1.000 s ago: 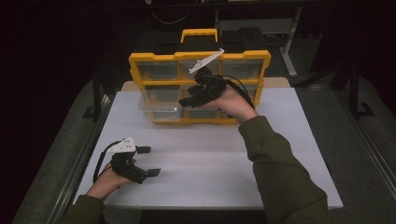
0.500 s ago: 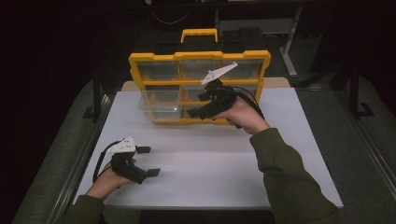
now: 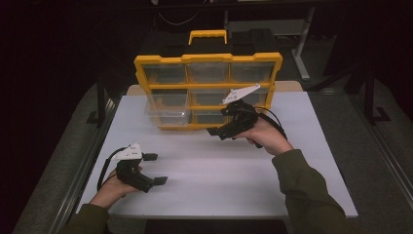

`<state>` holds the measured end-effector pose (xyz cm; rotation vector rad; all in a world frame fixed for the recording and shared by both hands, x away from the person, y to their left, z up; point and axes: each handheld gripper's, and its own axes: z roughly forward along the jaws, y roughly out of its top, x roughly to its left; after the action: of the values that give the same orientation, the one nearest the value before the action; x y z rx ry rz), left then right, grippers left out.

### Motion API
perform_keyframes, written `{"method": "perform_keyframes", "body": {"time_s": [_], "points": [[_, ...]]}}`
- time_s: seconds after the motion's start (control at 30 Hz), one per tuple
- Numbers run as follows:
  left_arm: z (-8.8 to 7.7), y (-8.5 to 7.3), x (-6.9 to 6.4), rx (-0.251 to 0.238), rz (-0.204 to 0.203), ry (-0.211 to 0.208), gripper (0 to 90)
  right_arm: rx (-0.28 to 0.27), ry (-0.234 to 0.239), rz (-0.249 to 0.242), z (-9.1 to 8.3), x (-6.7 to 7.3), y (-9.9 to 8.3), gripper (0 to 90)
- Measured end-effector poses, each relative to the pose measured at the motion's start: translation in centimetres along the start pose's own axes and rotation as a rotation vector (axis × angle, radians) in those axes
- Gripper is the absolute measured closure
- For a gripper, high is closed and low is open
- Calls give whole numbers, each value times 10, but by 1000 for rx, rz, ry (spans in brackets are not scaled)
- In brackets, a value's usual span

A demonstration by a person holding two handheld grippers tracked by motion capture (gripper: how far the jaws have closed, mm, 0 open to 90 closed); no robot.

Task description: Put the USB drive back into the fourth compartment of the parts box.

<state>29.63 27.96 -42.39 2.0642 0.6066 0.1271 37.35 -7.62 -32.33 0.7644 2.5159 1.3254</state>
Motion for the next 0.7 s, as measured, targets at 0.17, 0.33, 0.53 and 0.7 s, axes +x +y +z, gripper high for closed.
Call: {"method": "perform_keyframes", "body": {"time_s": [0.17, 0.33, 0.53, 0.7], "points": [[0, 0, 0, 2, 0, -1, 0, -2, -8, 12, -3, 1, -16, 68], [0, 0, 0, 1, -1, 0, 0, -7, -16, 25, -4, 4, -32, 3], [0, -1, 0, 4, 1, 0, 0, -6, -27, 43, -8, 6, -53, 0], [0, -1, 0, 4, 0, 0, 0, -9, -43, 54, -12, 5, -71, 0]]}}
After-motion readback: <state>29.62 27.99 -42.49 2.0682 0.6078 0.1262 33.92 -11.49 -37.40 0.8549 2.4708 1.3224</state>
